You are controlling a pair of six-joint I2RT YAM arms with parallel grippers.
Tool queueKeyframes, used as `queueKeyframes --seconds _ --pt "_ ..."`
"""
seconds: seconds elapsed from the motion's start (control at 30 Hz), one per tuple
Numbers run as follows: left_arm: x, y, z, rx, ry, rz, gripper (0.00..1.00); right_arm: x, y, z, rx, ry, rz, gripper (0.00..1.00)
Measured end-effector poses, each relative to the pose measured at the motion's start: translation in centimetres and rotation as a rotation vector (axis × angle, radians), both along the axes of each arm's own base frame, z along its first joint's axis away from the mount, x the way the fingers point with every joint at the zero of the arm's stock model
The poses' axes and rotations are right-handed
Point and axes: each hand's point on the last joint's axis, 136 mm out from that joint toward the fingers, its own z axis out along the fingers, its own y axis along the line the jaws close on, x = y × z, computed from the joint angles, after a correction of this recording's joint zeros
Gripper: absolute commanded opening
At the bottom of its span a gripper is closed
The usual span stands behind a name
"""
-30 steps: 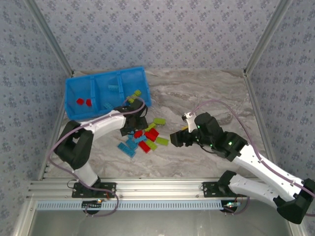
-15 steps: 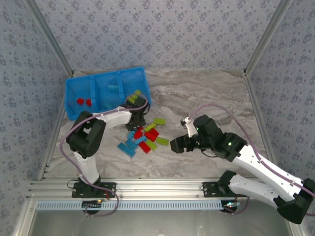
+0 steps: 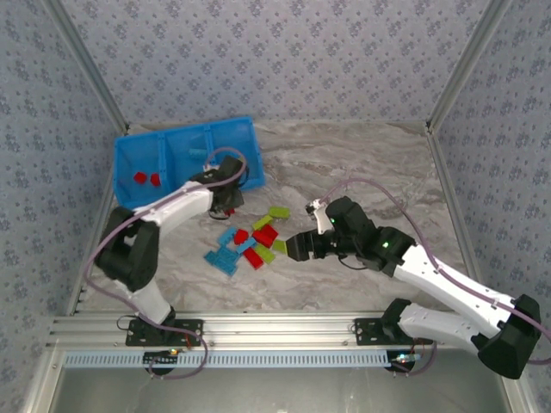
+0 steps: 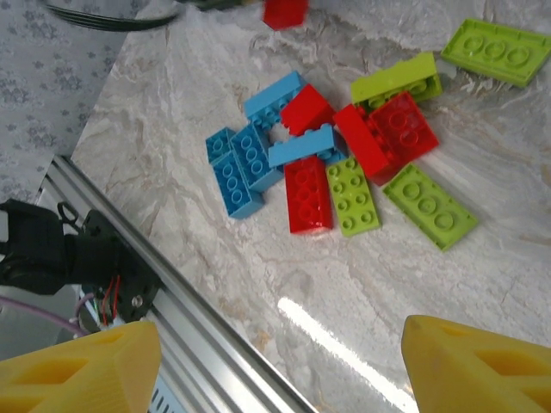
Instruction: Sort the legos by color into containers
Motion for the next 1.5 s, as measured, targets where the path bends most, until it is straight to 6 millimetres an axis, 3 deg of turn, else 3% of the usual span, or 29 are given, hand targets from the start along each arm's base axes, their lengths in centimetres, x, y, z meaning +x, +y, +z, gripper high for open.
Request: queueKeyframes --seconds 0.07,0.17,0.3,0.4,0.5,0.67,0.77,0.9,1.07,1.17,1.3,1.33,1.4,1.5 --pt "0.7 2.0 3.9 0.001 -0.089 0.027 0.24 0.4 0.2 0.2 0.009 -0.016 -0.009 0.77" --pt "1.8 7.3 9.0 0.010 -0.210 0.129 0.23 1.0 0.5 0.8 0.028 -0.043 -0.023 0.77" --pt "3.5 16.2 11.6 0.059 -0.253 0.325 0.23 1.6 0.7 1.5 0.048 -0.073 -0.035 0.77" --pt "5.3 20.8 11.0 0.101 -0.209 0.422 0.24 1.8 0.7 1.6 0.053 -0.083 -0.041 0.77" --pt "7.6 23.6 8.9 0.116 -0.151 0.464 0.27 1.7 0.6 1.7 0.054 -0.087 -0.046 0.77" --pt "11.6 26.0 4.8 0.111 -0.021 0.461 0.41 1.2 -0.5 2.2 0.064 -0.103 -0.065 0.78" --pt "12.3 26.1 3.5 0.103 0.025 0.447 0.47 0.9 -1.3 2.8 0.077 -0.119 -0.082 0.78" --pt "11.8 25.8 4.1 0.086 0.039 0.432 0.53 0.7 -1.7 3.0 0.080 -0.127 -0.095 0.78" --pt "10.1 23.5 7.8 0.054 -0.020 0.385 0.50 0.9 -1.9 2.3 0.064 -0.115 -0.106 0.78" --pt "6.9 18.2 11.2 0.039 -0.085 0.259 0.47 1.3 -1.8 1.7 0.048 -0.103 -0.114 0.78" --pt "1.6 6.3 14.3 0.004 -0.180 -0.084 0.43 1.8 -1.7 0.5 0.024 -0.080 -0.121 0.78" --pt "-0.1 3.1 14.3 -0.006 -0.181 -0.196 0.43 1.9 -1.6 0.2 0.016 -0.071 -0.121 0.78" --pt "-2.8 -0.8 13.0 0.003 -0.154 -0.365 0.44 2.1 -1.4 -0.4 0.004 -0.057 -0.119 0.78" --pt "-6.2 -2.8 8.9 0.063 -0.041 -0.543 0.44 2.3 -1.3 -0.7 -0.001 -0.048 -0.118 0.78"
